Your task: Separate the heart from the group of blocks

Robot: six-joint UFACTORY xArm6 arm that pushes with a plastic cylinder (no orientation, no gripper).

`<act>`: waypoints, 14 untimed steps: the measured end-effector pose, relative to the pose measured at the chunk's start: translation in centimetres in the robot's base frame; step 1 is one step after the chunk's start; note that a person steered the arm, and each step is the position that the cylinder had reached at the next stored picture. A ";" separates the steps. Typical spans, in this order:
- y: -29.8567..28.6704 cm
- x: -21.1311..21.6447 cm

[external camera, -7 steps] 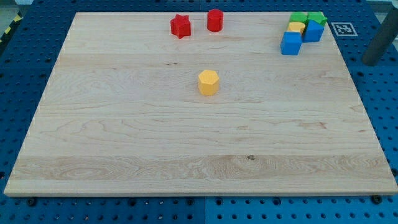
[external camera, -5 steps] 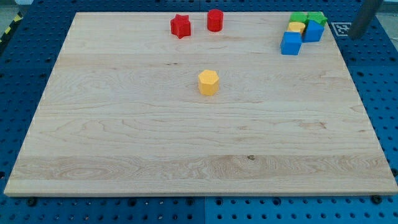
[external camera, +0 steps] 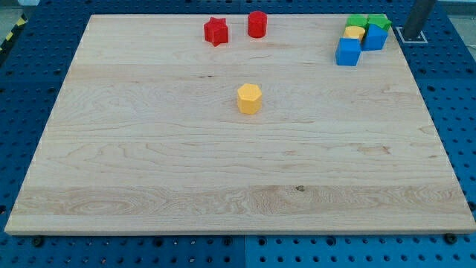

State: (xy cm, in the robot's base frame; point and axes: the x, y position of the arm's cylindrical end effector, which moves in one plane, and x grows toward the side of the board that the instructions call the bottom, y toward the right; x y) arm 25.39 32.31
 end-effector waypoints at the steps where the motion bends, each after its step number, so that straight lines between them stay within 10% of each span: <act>1: -0.2 0.0; 14: -20.0 3.5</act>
State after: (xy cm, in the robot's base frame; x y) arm 28.94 12.32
